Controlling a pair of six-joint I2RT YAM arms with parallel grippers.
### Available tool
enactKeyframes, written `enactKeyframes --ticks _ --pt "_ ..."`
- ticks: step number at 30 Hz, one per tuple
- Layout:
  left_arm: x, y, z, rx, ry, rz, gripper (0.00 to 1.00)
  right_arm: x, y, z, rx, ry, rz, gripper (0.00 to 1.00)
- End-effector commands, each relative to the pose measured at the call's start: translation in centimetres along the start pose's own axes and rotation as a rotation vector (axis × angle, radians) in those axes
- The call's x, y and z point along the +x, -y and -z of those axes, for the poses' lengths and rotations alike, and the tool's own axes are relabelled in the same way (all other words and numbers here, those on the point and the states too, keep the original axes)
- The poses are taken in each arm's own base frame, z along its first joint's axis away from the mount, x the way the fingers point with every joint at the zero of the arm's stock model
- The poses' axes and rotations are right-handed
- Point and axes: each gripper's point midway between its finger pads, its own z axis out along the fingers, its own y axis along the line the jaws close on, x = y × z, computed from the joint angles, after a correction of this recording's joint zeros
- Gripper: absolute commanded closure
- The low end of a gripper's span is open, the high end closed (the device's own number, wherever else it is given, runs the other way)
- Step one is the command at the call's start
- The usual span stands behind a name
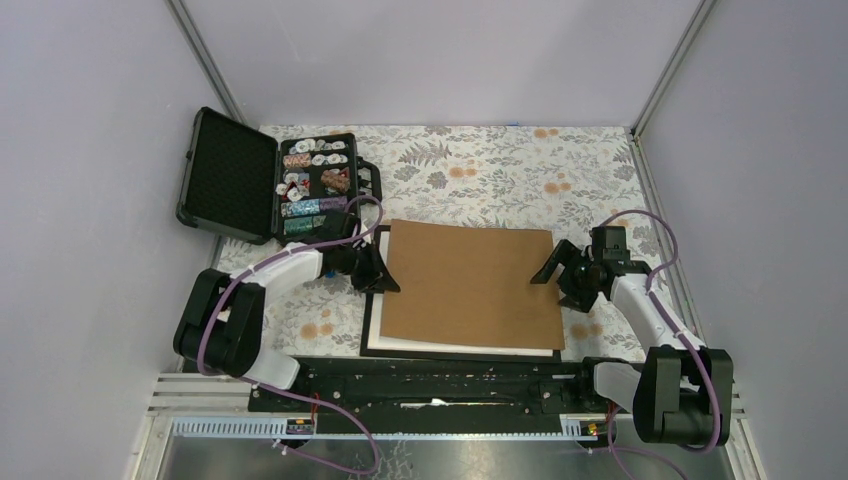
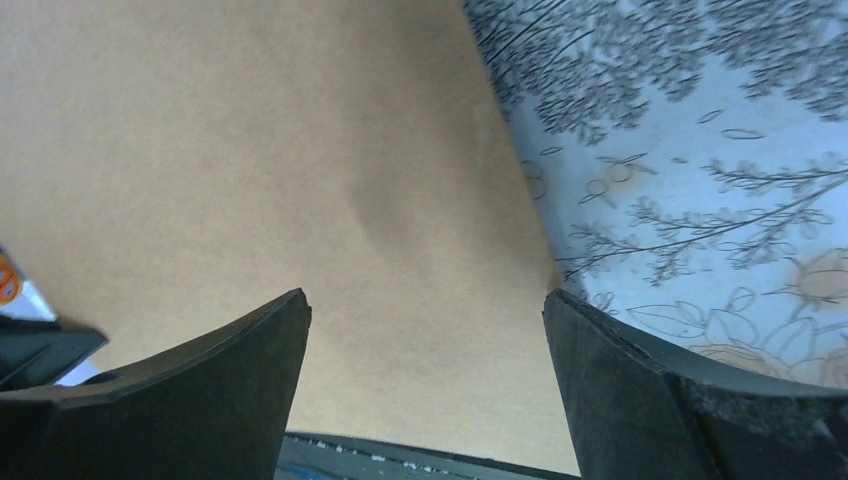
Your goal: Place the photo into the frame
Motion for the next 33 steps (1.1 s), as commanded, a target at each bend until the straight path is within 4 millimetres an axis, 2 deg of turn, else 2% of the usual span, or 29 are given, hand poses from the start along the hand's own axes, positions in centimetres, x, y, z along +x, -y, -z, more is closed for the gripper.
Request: enactKeyframes --ticks 1,4,8,12,19,23,30,33 --pt "-0.6 -7.4 1.3 -0.382 0.111 0.038 0.93 -1.9 0.9 0.6 0.083 0.102 0.001 0.05" --pt "-0.8 -7.8 1.4 -0.400 0.108 0.042 0.94 -2.3 0.9 0.0 0.080 0.115 -0.004 0.04" --pt "-0.8 -8.3 1.3 -0.417 0.094 0.055 0.93 -0.9 0.9 -1.0 0.057 0.032 -0.012 0.05" --pt "-1.4 -9.1 1.5 -0.462 0.130 0.065 0.89 0.0 0.3 -1.4 -0.001 -0.002 -0.020 0.06" --pt "-1.1 -9.7 1.1 -0.479 0.111 0.078 0.81 -0.3 0.0 -1.8 -0.021 0.000 -0.011 0.07" --pt "-1.4 -9.6 1.8 -0.498 0.141 0.086 0.59 -0.4 -0.2 -1.9 -0.031 -0.005 0.001 0.07" --pt "-2.0 -8.2 3.6 -0.474 0.216 0.085 0.28 -0.7 -0.3 -2.2 -0.031 -0.013 0.032 0.07" --pt "-2.3 -7.8 4.1 -0.470 0.243 0.078 0.21 -1.1 -0.2 -2.2 -0.024 0.004 0.039 0.07"
